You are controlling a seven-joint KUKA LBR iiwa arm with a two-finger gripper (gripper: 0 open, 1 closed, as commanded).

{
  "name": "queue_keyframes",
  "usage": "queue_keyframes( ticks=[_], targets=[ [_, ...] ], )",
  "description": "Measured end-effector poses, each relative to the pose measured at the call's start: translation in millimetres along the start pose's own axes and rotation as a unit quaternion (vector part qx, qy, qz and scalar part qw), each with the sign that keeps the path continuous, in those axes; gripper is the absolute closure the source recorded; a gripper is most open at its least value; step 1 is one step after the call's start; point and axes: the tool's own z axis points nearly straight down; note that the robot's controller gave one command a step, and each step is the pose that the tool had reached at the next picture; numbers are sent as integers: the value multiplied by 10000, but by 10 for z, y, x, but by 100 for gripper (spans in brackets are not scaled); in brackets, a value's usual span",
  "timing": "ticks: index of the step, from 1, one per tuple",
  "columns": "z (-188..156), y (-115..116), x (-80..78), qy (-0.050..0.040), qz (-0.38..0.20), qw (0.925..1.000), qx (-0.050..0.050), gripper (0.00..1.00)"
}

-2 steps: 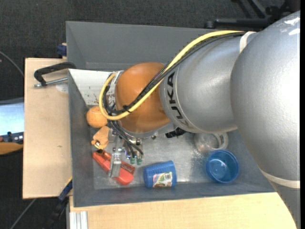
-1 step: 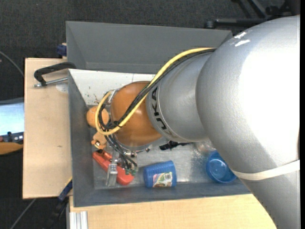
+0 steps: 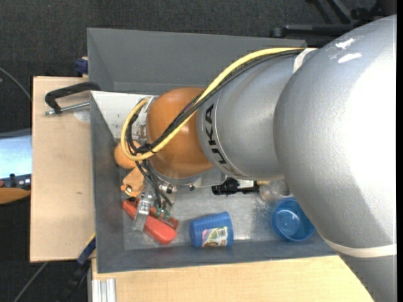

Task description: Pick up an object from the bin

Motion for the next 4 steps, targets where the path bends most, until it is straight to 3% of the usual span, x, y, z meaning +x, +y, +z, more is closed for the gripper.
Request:
queue_keyframes(
  ticks=[1,2,4],
  targets=[
    [656,-127,-19,75,-84,9999,64,0],
    [619,-3,24,-3,276,9996,16,100],
    [606,-5,25,-3,277,9996,13,100]
  ],
)
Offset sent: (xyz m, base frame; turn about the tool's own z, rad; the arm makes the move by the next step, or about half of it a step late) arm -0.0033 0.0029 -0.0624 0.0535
